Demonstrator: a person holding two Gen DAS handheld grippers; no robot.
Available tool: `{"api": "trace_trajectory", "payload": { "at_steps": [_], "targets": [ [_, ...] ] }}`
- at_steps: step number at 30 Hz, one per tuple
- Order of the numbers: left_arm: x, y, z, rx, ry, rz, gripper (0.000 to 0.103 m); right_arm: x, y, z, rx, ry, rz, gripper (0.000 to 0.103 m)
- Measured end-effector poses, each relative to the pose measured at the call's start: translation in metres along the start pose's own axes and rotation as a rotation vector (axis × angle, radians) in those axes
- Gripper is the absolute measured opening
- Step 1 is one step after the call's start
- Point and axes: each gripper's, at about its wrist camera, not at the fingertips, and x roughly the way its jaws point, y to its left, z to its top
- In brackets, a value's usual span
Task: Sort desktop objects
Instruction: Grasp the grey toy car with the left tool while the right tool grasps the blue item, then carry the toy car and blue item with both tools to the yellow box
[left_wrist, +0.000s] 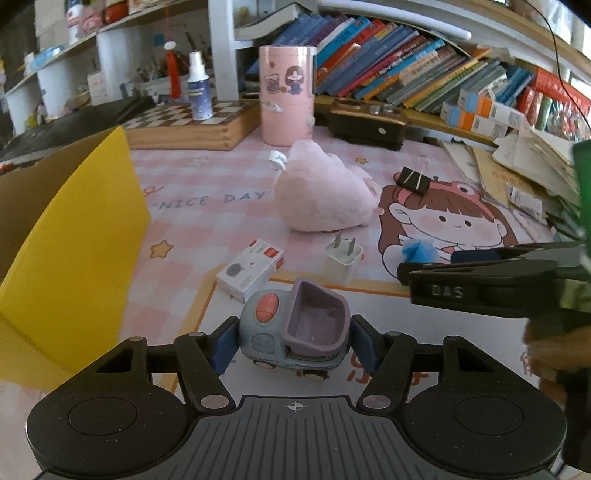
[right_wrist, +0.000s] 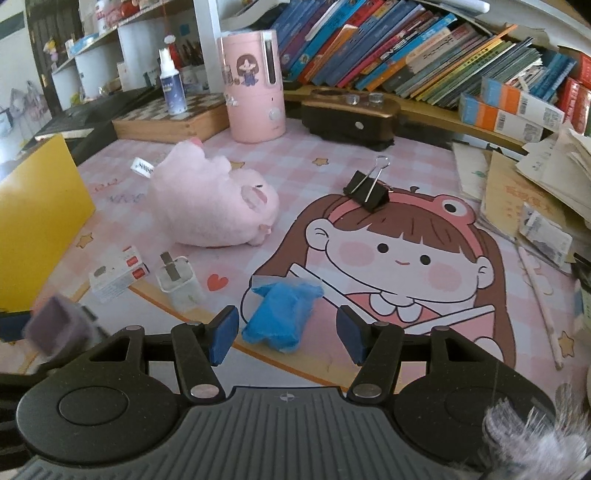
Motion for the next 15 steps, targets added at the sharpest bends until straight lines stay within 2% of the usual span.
{"api": "trace_trajectory", "payload": {
  "at_steps": [3,7,15],
  "targets": [
    [-0.005,0.004,-0.003,-0.029,-0.001,0.011,0.064,0.007,0.002,0.0,-0.013,0.017,-0.006,0.051],
    [-0.012,0.007,-0.008,-0.049,-0.009,0.026,0.063,0.008,0.006,-0.001,-0.067,0.003,-0.027,0.03],
    [-0.028,0.011,-0.019,-0.078,-0.031,0.053,0.063,-0.003,0.008,-0.004,-0.078,-0.006,-0.002,0.029]
  ]
}}
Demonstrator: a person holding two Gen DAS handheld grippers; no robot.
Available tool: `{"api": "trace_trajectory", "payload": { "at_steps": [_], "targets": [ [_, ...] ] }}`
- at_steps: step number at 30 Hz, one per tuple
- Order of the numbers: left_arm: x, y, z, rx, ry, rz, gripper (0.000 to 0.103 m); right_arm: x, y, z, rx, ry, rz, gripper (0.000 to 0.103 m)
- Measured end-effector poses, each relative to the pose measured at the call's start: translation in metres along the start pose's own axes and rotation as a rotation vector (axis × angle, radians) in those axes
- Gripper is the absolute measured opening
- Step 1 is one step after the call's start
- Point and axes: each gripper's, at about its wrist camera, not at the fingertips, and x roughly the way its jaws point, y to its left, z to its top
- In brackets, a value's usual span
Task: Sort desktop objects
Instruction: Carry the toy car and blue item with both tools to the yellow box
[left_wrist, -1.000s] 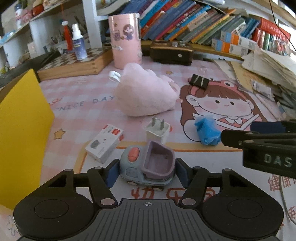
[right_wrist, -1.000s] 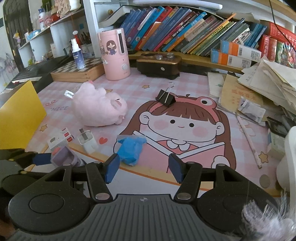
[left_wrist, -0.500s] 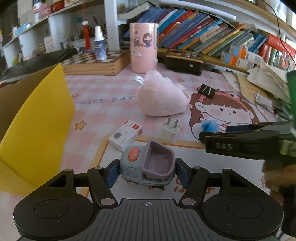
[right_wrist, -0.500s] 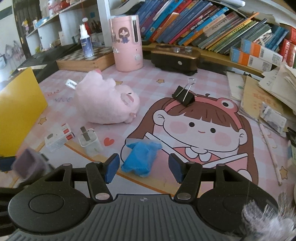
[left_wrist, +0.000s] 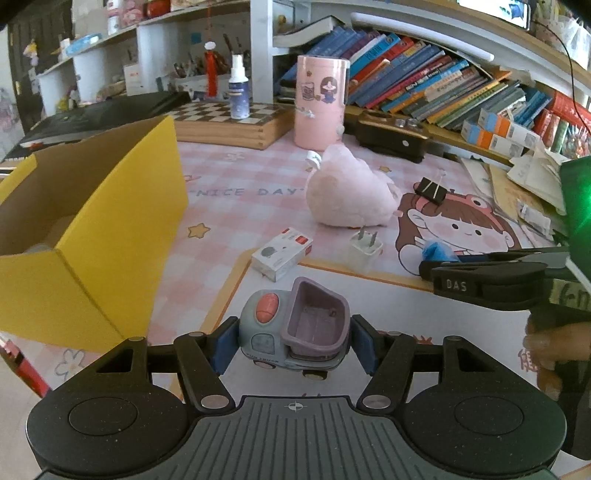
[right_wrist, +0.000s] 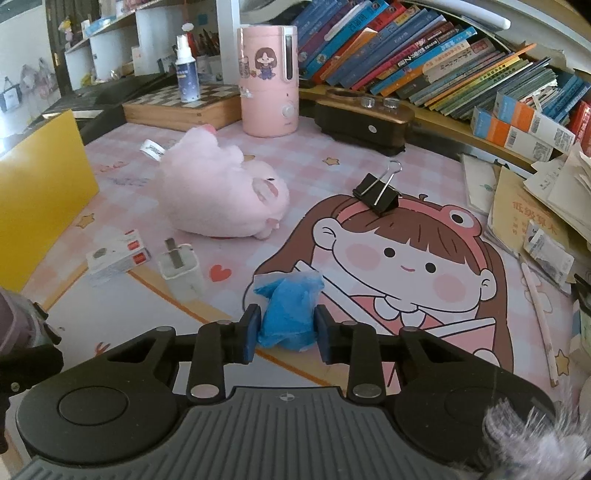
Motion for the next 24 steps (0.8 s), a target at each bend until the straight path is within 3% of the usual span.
{"api": "trace_trajectory", "payload": {
  "at_steps": [11,24],
  "targets": [
    [-0.025,0.013,-0.009,-0.014,-0.056,-0.015,0.063,-0.055,0.019,-0.01,0.08,-0.042,0.072,0.029],
    [-0.058,0.05,-0.032,-0.007,-0.098,-0.066,0.063,-0.1,0.078,-0.039,0.036,-0.064,0.076,0.029]
  ]
}}
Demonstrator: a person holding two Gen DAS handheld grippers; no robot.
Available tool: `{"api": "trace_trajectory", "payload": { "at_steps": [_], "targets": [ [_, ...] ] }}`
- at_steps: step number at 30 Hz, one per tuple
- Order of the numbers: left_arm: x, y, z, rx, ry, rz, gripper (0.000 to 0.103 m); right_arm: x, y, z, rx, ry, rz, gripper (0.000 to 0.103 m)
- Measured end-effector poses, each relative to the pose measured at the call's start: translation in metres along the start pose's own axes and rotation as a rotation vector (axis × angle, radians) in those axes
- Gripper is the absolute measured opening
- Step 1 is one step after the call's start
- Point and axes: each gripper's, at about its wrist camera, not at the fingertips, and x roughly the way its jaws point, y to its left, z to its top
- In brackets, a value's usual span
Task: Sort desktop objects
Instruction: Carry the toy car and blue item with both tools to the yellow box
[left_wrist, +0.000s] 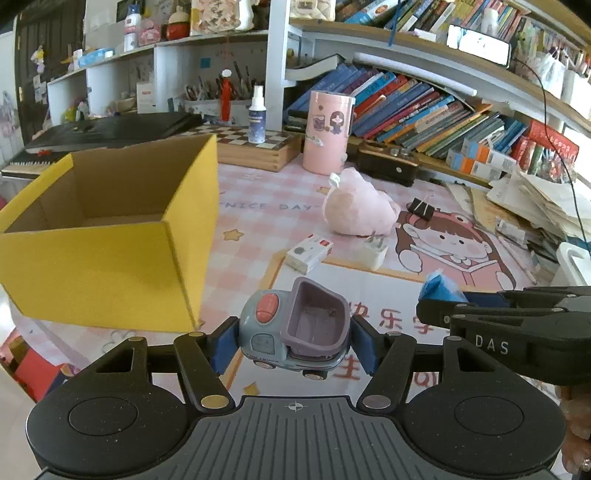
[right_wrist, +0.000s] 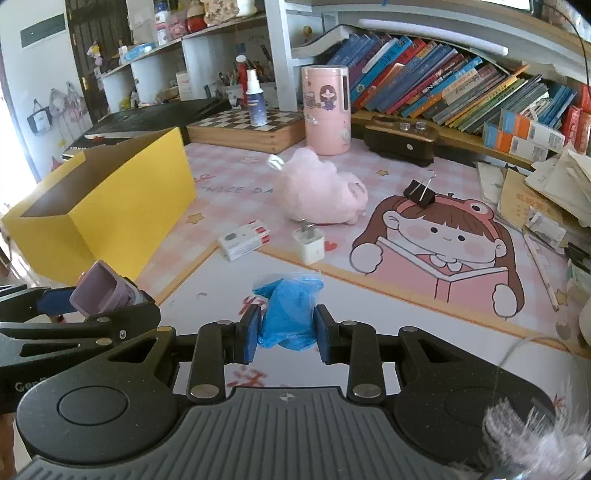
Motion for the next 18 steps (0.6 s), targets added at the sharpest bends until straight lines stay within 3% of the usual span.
{"api": "trace_trajectory", "payload": {
  "at_steps": [18],
  "targets": [
    [-0.065,0.061,-0.044,0.031,-0.012,-0.032,0.063,-0.048,0.085,-0.052,0.013,0.009,-0.042,0.029]
  ]
}}
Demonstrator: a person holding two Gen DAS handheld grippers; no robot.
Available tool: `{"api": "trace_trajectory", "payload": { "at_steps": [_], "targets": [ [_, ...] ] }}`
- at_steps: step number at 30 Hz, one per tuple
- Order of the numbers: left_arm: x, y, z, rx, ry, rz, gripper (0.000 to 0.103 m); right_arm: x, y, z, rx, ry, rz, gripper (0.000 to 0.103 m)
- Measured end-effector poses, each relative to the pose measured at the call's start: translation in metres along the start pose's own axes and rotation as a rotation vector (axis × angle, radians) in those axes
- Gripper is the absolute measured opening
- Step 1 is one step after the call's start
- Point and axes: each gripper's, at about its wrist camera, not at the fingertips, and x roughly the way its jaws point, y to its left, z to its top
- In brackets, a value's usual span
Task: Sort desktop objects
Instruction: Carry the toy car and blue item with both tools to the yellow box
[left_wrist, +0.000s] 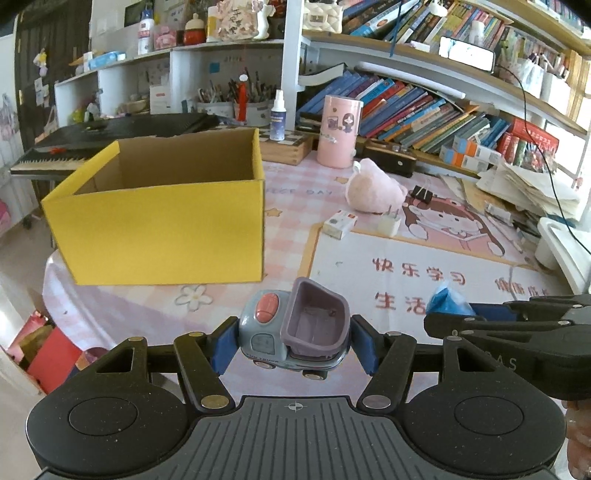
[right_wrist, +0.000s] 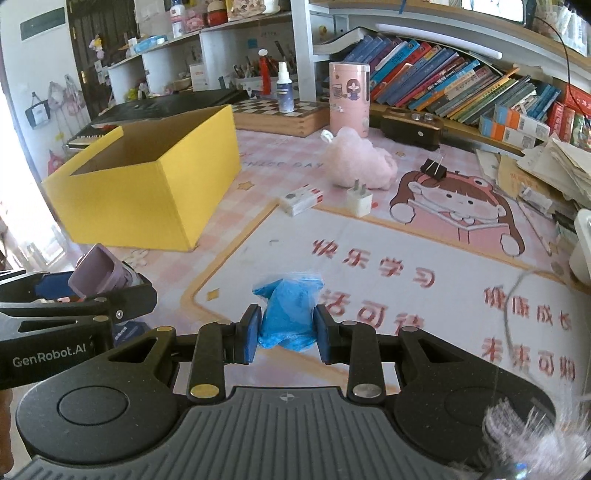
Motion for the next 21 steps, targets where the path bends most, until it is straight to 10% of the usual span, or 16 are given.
{"api": "trace_trajectory", "payload": {
  "at_steps": [21],
  "targets": [
    [-0.047,0.054,-0.037,0.005,0.008,0.013,0.063,-0.023,0.078,-0.042,0.005,0.023,0.032,0.029]
  ]
}}
